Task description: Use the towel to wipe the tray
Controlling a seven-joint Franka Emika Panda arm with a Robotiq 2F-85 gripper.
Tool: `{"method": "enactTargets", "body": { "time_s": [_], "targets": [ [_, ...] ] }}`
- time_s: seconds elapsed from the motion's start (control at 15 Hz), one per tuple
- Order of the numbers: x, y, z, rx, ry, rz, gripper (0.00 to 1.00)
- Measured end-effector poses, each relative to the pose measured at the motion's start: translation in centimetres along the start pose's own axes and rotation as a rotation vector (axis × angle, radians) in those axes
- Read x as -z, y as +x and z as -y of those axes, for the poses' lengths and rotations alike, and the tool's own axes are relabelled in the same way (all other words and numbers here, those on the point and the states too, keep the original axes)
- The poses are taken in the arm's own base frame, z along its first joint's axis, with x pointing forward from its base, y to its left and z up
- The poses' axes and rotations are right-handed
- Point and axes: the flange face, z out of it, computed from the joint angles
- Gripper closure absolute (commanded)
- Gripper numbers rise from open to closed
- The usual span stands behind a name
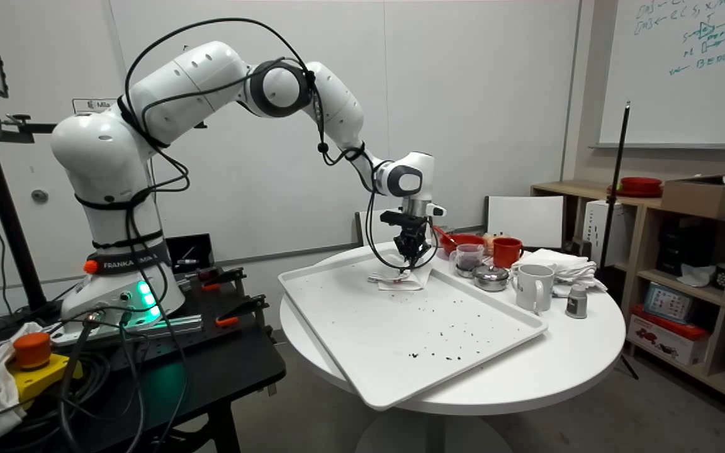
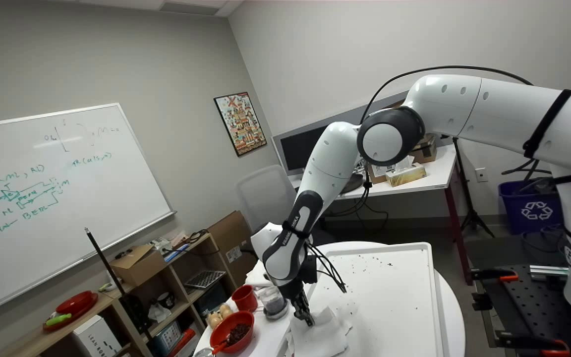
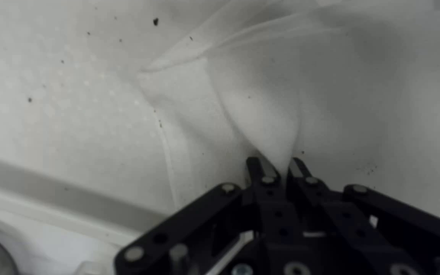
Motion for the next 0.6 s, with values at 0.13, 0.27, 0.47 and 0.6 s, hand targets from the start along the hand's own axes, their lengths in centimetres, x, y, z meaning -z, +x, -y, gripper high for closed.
{"method": "enactTargets", "body": {
  "time_s": [0.13,0.27,0.47,0.6],
  "targets": [
    [-0.1,-1.1,-1.9,-0.059,0.032,-0.003,0.93],
    [-0.2,-1.9,-3.5,-0.116,0.062,-0.009,0.93],
    [-0.3,-2.6,-4.9,-0.18,0.096,-0.017,0.93],
    [-0.4,-2.8,-5.2,-0.217,0.108,-0.018,0.93]
  ]
}}
